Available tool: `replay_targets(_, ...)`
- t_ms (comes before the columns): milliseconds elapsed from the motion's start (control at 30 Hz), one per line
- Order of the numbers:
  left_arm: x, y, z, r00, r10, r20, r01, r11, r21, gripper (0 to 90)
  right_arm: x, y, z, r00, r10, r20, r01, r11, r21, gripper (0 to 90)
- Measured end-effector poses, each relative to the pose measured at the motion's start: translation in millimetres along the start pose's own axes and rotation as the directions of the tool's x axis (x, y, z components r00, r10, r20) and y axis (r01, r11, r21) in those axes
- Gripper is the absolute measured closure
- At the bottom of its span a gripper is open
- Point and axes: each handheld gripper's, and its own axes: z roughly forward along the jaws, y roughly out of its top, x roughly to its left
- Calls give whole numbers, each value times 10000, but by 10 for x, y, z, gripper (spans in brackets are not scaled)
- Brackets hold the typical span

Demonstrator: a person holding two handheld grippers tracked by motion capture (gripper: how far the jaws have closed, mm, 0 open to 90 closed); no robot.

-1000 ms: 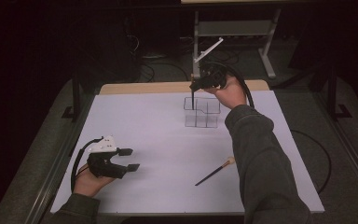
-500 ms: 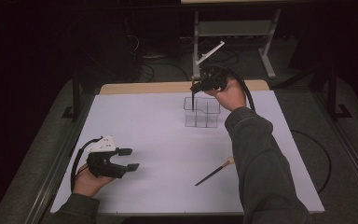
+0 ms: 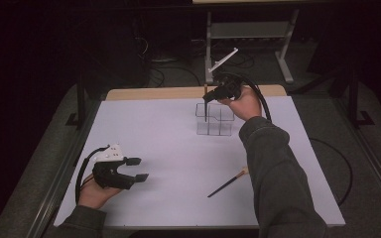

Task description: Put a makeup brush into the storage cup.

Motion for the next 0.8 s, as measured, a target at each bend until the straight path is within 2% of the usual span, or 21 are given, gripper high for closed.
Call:
replay_targets(233, -2, -1, 8, 10000, 37, 5, -37, 10000, 88, 344, 6, -18, 44, 10000, 12, -40, -12, 10000, 55, 825)
replay_targets(300, -9, -3, 15, 10000, -86, 20, 86, 10000, -14, 344, 1, -28, 52, 10000, 6, -37, -6, 10000, 99, 824)
replay_targets(433, -12, -2, 28, 10000, -33, 21, 33, 10000, 0, 343, 3, -58, 59, 9998, 177, -42, -177, 9998, 65, 824)
replay_targets(500, -12, -2, 27, 10000, -36, 16, 36, 10000, 9, 343, -13, -87, 76, 10000, 71, -26, -71, 10000, 32, 824)
replay_targets(800, -18, 3, 37, 10000, 31, 38, -31, 9999, 106, 343, -23, -139, 114, 9999, 158, -48, -158, 9998, 99, 822)
